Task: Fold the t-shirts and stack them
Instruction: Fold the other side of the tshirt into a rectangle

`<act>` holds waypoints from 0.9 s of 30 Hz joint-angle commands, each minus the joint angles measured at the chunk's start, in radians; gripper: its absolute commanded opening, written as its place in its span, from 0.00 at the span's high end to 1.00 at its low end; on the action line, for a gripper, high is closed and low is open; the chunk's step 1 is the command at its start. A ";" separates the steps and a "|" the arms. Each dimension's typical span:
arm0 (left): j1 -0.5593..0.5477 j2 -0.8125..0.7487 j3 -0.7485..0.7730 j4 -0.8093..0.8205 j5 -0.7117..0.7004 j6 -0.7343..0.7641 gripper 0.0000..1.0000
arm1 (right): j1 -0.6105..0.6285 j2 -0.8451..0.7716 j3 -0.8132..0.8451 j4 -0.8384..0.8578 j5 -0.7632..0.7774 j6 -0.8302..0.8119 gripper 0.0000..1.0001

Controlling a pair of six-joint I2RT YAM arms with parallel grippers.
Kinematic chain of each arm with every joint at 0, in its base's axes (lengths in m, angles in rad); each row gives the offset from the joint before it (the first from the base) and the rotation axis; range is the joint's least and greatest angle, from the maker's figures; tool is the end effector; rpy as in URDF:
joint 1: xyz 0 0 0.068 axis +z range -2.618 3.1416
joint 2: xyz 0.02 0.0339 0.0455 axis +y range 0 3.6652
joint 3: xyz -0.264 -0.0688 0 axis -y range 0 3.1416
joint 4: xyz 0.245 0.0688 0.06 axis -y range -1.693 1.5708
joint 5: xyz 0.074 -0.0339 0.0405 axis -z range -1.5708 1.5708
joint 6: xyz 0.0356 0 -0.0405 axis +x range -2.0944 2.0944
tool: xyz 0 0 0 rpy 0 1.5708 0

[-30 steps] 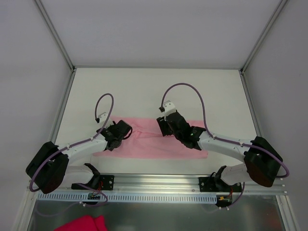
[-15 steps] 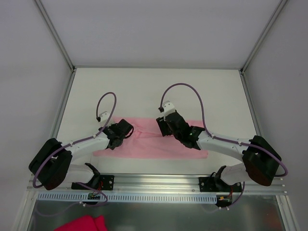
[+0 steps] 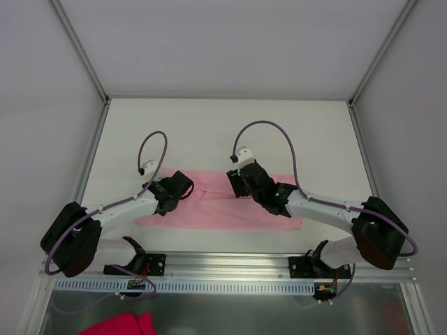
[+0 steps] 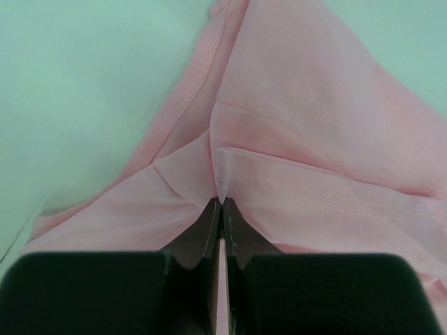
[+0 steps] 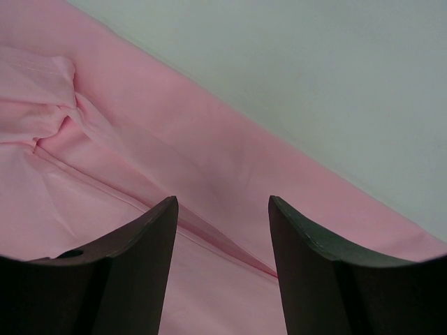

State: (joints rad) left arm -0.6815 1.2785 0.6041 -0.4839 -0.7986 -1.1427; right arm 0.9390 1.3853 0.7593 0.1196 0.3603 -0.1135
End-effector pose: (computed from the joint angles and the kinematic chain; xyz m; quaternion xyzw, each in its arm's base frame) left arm 0.1810 -0.1140 0.1696 -0.2836 0.8597 0.0837 0.4164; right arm 0.1866 0.2338 0.2260 -0.3472 0.7787 0.0588 0.5192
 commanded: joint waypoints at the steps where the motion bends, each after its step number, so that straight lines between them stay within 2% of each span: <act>1: -0.009 -0.034 0.040 -0.068 -0.071 -0.032 1.00 | -0.003 0.004 0.041 0.023 0.026 -0.011 0.41; 8: -0.010 -0.064 0.066 -0.105 -0.079 -0.019 1.00 | -0.003 0.004 0.038 0.029 0.019 -0.008 0.42; 12: -0.009 -0.030 0.094 -0.105 -0.082 0.009 1.00 | -0.003 -0.002 0.035 0.029 0.005 -0.003 0.42; 16: -0.009 0.019 0.112 -0.113 -0.079 0.012 0.82 | -0.003 -0.017 0.028 0.026 0.012 -0.006 0.43; 21: -0.009 0.039 0.120 -0.124 -0.080 0.011 0.68 | -0.003 -0.026 0.020 0.031 0.016 -0.011 0.43; 23: -0.009 0.035 0.118 -0.127 -0.083 0.011 0.68 | -0.003 -0.025 0.020 0.031 0.017 -0.011 0.43; 26: -0.009 0.035 0.112 -0.119 -0.083 0.015 0.77 | -0.003 -0.020 0.023 0.031 0.017 -0.011 0.43; 27: -0.009 0.036 0.112 -0.119 -0.082 0.014 0.77 | -0.003 -0.019 0.023 0.031 0.022 -0.011 0.43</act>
State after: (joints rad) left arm -0.6819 1.3167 0.6933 -0.5846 -0.8421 -1.1305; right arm 0.9390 1.3853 0.7593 0.1200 0.3599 -0.1139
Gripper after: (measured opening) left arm 0.239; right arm 0.576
